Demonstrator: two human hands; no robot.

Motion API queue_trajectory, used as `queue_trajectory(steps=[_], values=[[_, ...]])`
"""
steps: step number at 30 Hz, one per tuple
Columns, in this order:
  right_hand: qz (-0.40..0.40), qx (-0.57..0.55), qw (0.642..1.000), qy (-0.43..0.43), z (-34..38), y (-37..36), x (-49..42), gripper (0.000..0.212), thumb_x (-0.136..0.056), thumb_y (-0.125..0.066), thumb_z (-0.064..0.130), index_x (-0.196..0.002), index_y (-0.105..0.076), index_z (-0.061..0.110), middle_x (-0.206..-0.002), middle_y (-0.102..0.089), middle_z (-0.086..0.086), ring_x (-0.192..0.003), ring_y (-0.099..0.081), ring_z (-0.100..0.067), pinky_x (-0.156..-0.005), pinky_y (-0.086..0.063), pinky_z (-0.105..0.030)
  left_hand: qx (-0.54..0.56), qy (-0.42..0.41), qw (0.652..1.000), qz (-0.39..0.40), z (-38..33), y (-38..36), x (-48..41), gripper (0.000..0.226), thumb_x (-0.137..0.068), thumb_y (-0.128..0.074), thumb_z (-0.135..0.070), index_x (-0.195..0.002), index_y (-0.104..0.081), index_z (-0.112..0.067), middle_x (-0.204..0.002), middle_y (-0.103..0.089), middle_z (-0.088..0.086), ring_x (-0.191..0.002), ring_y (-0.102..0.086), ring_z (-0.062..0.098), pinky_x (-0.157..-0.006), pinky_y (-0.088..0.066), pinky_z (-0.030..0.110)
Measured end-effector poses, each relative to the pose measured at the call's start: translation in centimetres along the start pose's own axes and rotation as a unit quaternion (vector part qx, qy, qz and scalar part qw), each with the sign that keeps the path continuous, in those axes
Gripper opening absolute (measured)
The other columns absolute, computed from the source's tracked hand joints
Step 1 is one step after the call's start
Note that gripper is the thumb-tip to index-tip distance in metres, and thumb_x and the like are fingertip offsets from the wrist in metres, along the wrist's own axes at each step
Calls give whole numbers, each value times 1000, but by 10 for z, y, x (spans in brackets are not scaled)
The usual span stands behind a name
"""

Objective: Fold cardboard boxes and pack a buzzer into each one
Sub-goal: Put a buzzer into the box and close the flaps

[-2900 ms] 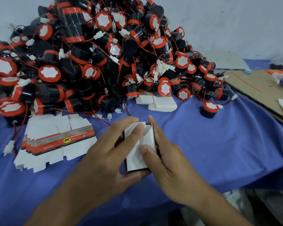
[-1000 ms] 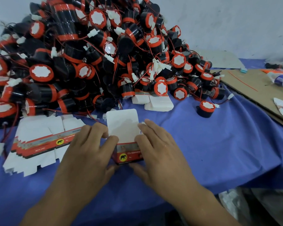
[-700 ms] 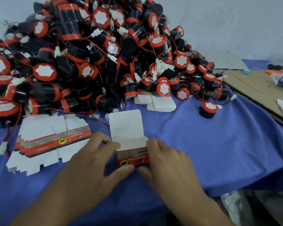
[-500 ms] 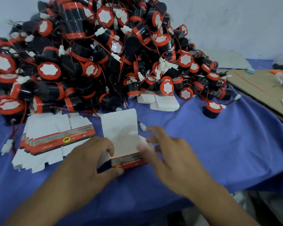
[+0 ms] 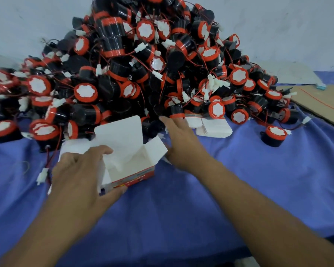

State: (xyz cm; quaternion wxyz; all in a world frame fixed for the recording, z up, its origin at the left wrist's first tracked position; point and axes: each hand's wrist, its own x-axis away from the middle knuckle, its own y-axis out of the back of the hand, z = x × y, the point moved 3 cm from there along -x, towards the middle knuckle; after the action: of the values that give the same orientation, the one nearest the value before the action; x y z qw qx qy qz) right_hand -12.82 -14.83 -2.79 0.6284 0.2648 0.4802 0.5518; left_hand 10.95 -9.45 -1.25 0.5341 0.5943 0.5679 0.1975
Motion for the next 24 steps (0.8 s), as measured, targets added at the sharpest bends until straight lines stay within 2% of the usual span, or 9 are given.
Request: queue_trajectory(steps=[3, 7, 9, 12, 14, 17, 19, 21, 24], values=[[55, 93, 994, -8, 9, -22, -36, 73, -99, -61, 37, -159, -24, 20, -144, -30, -17, -124, -41, -36, -97, -45, -42, -10, 3, 998, 64, 2, -6, 0, 77, -67, -87, -40, -131, -44, -32, -95, -46, -12, -96, -23, 9, -78, -26, 35], [20, 154, 987, -29, 18, -35, -59, 63, -90, -66, 42, -143, -41, 19, -140, -28, -13, -116, -39, -34, -70, -41, -38, 7, 7, 996, 89, 6, -10, 0, 80, -69, -82, -49, -131, -32, -45, -98, -38, -18, -104, -25, 10, -79, -28, 31], [12, 173, 985, 16, 21, -38, -58, 57, -89, -66, 41, -136, -43, 19, -140, -31, -9, -115, -39, -33, -67, -43, -40, 26, 8, 995, 95, 7, -13, 0, 81, -70, -81, -51, -131, -29, -49, -103, -36, -14, -106, -25, 11, -79, -30, 31], [-4, 177, 981, 76, 24, -37, -47, 47, -91, -63, 40, -127, -44, 18, -128, -41, -6, -105, -50, -33, -59, -36, -37, 54, -8, 994, 90, 7, -15, 3, 80, -69, -82, -50, -130, -31, -51, -101, -27, -17, -99, -22, 7, -77, -31, 30], [-20, 115, 992, 54, 17, -29, -38, 52, -89, -66, 35, -132, -44, 15, -123, -42, -8, -94, -57, -37, -61, -37, -37, 69, -29, 993, 93, 5, -15, 4, 78, -68, -82, -50, -128, -31, -52, -102, -23, -30, -96, -24, 7, -75, -33, 24], [-116, -73, 990, -33, -4, 2, -23, 50, -87, -70, 23, -133, -50, 20, -119, -47, -5, -94, -57, -29, -76, -43, -35, 85, -42, 988, 119, 0, -18, 7, 77, -69, -79, -54, -123, -25, -58, -104, -12, -43, -99, -25, 7, -78, -33, 21], [-159, -228, 958, -75, -18, 26, -11, 32, -91, -67, 11, -122, -61, 20, -112, -57, -4, -92, -62, -23, -80, -53, -34, 89, -46, 985, 144, -4, -21, 8, 76, -72, -75, -57, -121, -18, -62, -105, -10, -41, -108, -26, 7, -85, -34, 26], [-173, -366, 910, -89, -24, 47, 3, 22, -94, -62, 2, -106, -70, 18, -102, -68, 3, -83, -69, -15, -72, -60, -30, 81, -65, 981, 166, -12, -24, 8, 74, -76, -71, -60, -125, -16, -58, -103, -4, -46, -109, -21, 5, -89, -30, 25], [-183, -411, 890, -70, -21, 73, 28, 20, -95, -66, 6, -103, -73, 23, -98, -74, 4, -76, -71, -15, -69, -59, -25, 74, -78, 975, 192, -26, -29, 7, 70, -81, -67, -60, -129, -16, -53, -97, 6, -54, -104, -14, 1, -90, -26, 24]])
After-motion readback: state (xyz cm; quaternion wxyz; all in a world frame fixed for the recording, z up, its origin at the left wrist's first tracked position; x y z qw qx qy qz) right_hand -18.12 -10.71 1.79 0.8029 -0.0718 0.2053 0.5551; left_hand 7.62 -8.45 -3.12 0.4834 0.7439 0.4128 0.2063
